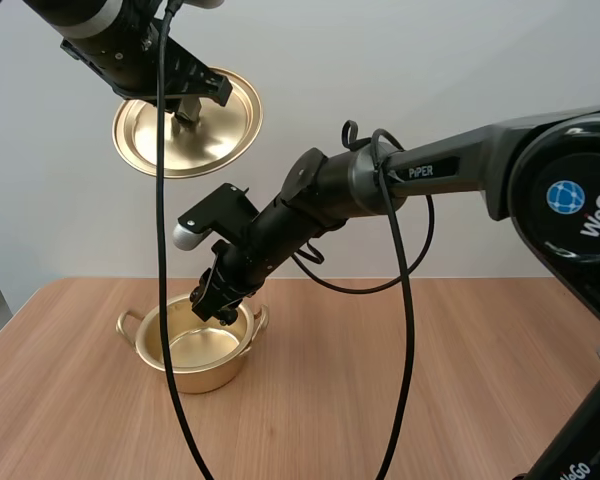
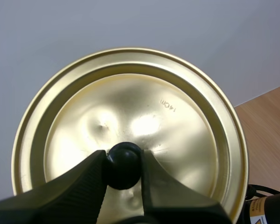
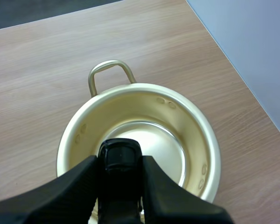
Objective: Open the pot, put the car inside, and close it
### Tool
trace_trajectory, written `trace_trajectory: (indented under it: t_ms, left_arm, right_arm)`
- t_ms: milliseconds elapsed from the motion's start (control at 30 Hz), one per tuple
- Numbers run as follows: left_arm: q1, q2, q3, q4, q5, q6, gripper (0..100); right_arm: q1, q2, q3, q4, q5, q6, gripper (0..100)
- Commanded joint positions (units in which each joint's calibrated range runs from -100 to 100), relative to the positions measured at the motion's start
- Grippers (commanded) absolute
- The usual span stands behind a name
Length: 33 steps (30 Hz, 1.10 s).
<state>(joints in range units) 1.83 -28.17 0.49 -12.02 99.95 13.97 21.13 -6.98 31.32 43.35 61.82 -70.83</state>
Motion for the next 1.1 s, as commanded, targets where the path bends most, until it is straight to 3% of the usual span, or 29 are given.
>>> trace_trajectory:
  t_ms: [0,500,533,633,700,1067]
  left_arm:
    - [0.02,0.01,0.06,-0.04,0.05,-0.02,0]
    - [0.02,0.01,0.06,-0.04,0.05,-0.02,0]
    - [0.02,0.01,0.06,-0.04,0.05,-0.02,0]
    - [0.02,0.01,0.06,-0.04,0.05,-0.02,0]
    - [0.02,0.01,0.06,-0.04,0.05,-0.02,0]
    - [0.02,0.01,0.06,-0.04,0.05,-0.02,0]
  right_arm:
    - [0.03,1.54,-0.32,0.89,0.86,-1.36,0]
    - [0.03,3.17,-3.78,3.49,3.1,-5.31,0]
    - [0.03,3.28,-3.78,3.49,3.28,-5.48,3]
    - [0.03,3.42,-3.78,4.25,2.94,-5.6,37]
    - [0.03,3.7,-3.78,5.0,2.78,-6.07,54]
    - [0.03,3.88,-3.64,5.65,1.55,-6.53,55]
